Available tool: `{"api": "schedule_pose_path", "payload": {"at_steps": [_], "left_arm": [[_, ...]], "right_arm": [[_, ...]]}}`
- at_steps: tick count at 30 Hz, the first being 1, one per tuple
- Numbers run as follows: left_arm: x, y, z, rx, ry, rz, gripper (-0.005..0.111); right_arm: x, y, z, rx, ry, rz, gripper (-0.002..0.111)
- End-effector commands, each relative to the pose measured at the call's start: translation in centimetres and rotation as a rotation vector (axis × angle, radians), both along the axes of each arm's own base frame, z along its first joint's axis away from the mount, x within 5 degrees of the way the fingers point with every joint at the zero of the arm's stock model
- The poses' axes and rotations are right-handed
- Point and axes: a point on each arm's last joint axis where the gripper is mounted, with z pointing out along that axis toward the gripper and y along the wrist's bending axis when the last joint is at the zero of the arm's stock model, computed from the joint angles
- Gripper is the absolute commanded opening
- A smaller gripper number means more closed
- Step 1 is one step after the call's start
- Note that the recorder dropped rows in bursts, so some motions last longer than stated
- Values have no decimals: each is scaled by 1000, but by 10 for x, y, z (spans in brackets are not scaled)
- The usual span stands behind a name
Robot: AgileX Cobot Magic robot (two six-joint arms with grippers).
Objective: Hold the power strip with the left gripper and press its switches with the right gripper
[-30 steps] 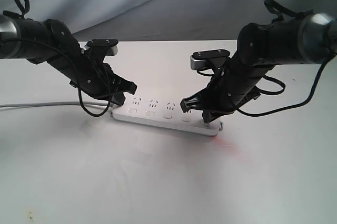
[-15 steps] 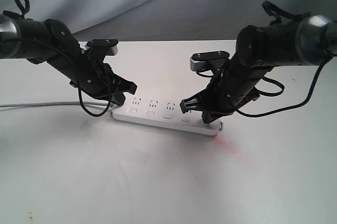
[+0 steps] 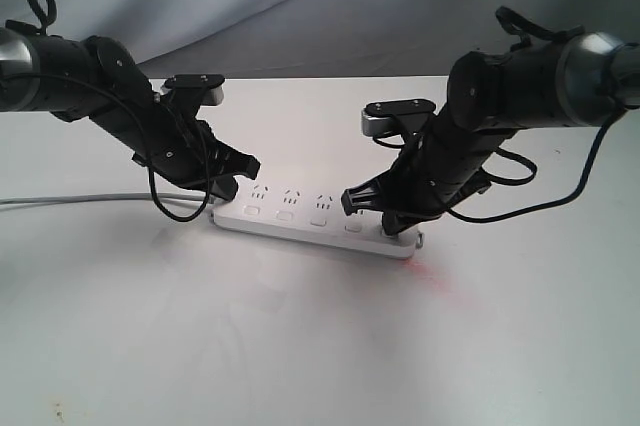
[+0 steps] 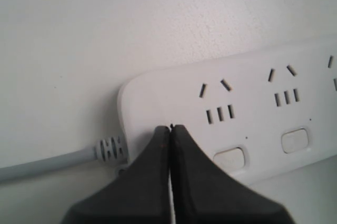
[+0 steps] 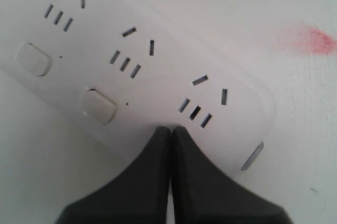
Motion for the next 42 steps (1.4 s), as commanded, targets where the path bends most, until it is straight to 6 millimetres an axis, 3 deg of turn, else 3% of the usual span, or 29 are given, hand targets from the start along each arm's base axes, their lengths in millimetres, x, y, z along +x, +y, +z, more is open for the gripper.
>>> {"api": "schedule_pose_path", "payload": {"at_steps": [1, 18, 27, 31, 39, 42], "left_arm": [[1, 0, 1, -8, 1, 4, 0], [1, -1, 1, -8, 2, 4, 0], [0, -1, 1, -8, 4, 3, 0], [0, -1, 1, -8, 4, 3, 0], [0, -1, 1, -8, 4, 3, 0], [1, -1, 1, -8, 2, 4, 0]], "right_arm": [[-2, -1, -20, -37, 51, 8, 0], [-9, 1, -47, -100, 129, 29, 0], [-18, 7, -55, -224, 103, 61, 0], [-15, 10, -43, -183, 63, 48, 0], [-13, 18, 19, -3, -95, 25, 0], [-13, 18, 31, 21, -126, 33, 0]]}}
